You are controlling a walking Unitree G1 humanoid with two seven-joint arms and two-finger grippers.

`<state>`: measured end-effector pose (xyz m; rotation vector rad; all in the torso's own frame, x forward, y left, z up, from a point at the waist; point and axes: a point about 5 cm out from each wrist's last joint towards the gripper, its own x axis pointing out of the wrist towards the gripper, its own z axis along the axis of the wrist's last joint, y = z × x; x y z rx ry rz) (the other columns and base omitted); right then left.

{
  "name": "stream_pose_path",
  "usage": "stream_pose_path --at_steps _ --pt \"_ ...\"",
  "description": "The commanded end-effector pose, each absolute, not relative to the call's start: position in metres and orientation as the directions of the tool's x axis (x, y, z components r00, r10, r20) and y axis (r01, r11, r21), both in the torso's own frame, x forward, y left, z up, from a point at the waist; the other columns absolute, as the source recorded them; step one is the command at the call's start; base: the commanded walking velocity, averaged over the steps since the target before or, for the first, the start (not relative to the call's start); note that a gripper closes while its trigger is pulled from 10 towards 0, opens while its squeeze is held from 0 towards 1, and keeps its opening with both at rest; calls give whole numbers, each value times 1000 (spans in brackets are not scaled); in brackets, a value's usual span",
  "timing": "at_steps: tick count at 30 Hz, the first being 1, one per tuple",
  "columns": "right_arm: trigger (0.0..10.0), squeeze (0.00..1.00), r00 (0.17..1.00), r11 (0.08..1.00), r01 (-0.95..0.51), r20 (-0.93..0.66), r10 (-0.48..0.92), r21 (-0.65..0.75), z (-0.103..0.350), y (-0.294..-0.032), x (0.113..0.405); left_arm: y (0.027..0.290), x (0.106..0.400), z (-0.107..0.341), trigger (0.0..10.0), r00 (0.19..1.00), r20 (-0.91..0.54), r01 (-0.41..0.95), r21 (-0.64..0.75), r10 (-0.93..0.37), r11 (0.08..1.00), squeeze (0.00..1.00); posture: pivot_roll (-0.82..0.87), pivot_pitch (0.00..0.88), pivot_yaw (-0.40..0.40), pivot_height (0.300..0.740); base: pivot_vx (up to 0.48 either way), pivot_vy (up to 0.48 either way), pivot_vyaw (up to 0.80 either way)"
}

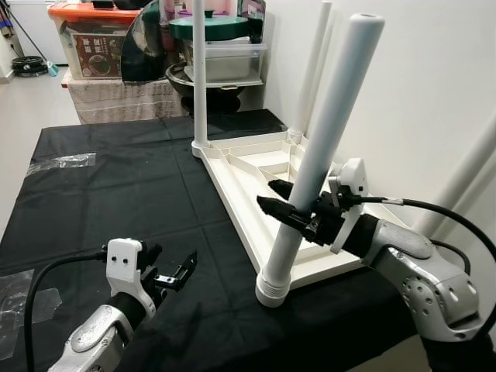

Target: Building children table

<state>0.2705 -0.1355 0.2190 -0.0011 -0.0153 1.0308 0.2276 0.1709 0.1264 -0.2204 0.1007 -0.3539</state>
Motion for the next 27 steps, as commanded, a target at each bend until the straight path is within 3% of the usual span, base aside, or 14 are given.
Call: stream_pose_path --at_steps 1,12,19,27 --pt "10000 0 473 499 -858 -194 860 120 173 -134 267 169 228 125 10000 931 -57 340 -233 -361 911 0 32 0 -80 740 0 0 0" --pt "10000 0 434 458 -876 -168 885 149 171 -132 269 167 225 124 10000 932 -59 334 -241 -357 911 0 50 0 -97 740 0 0 0" --pt "10000 0 338 362 -907 -142 930 213 162 -130 266 168 225 125 10000 933 -59 331 -247 -355 911 0 50 0 -97 740 0 0 0" --pt "10000 0 335 359 -903 -136 932 235 156 -126 268 168 225 127 10000 935 -48 328 -256 -350 909 0 60 0 -106 740 0 0 0"
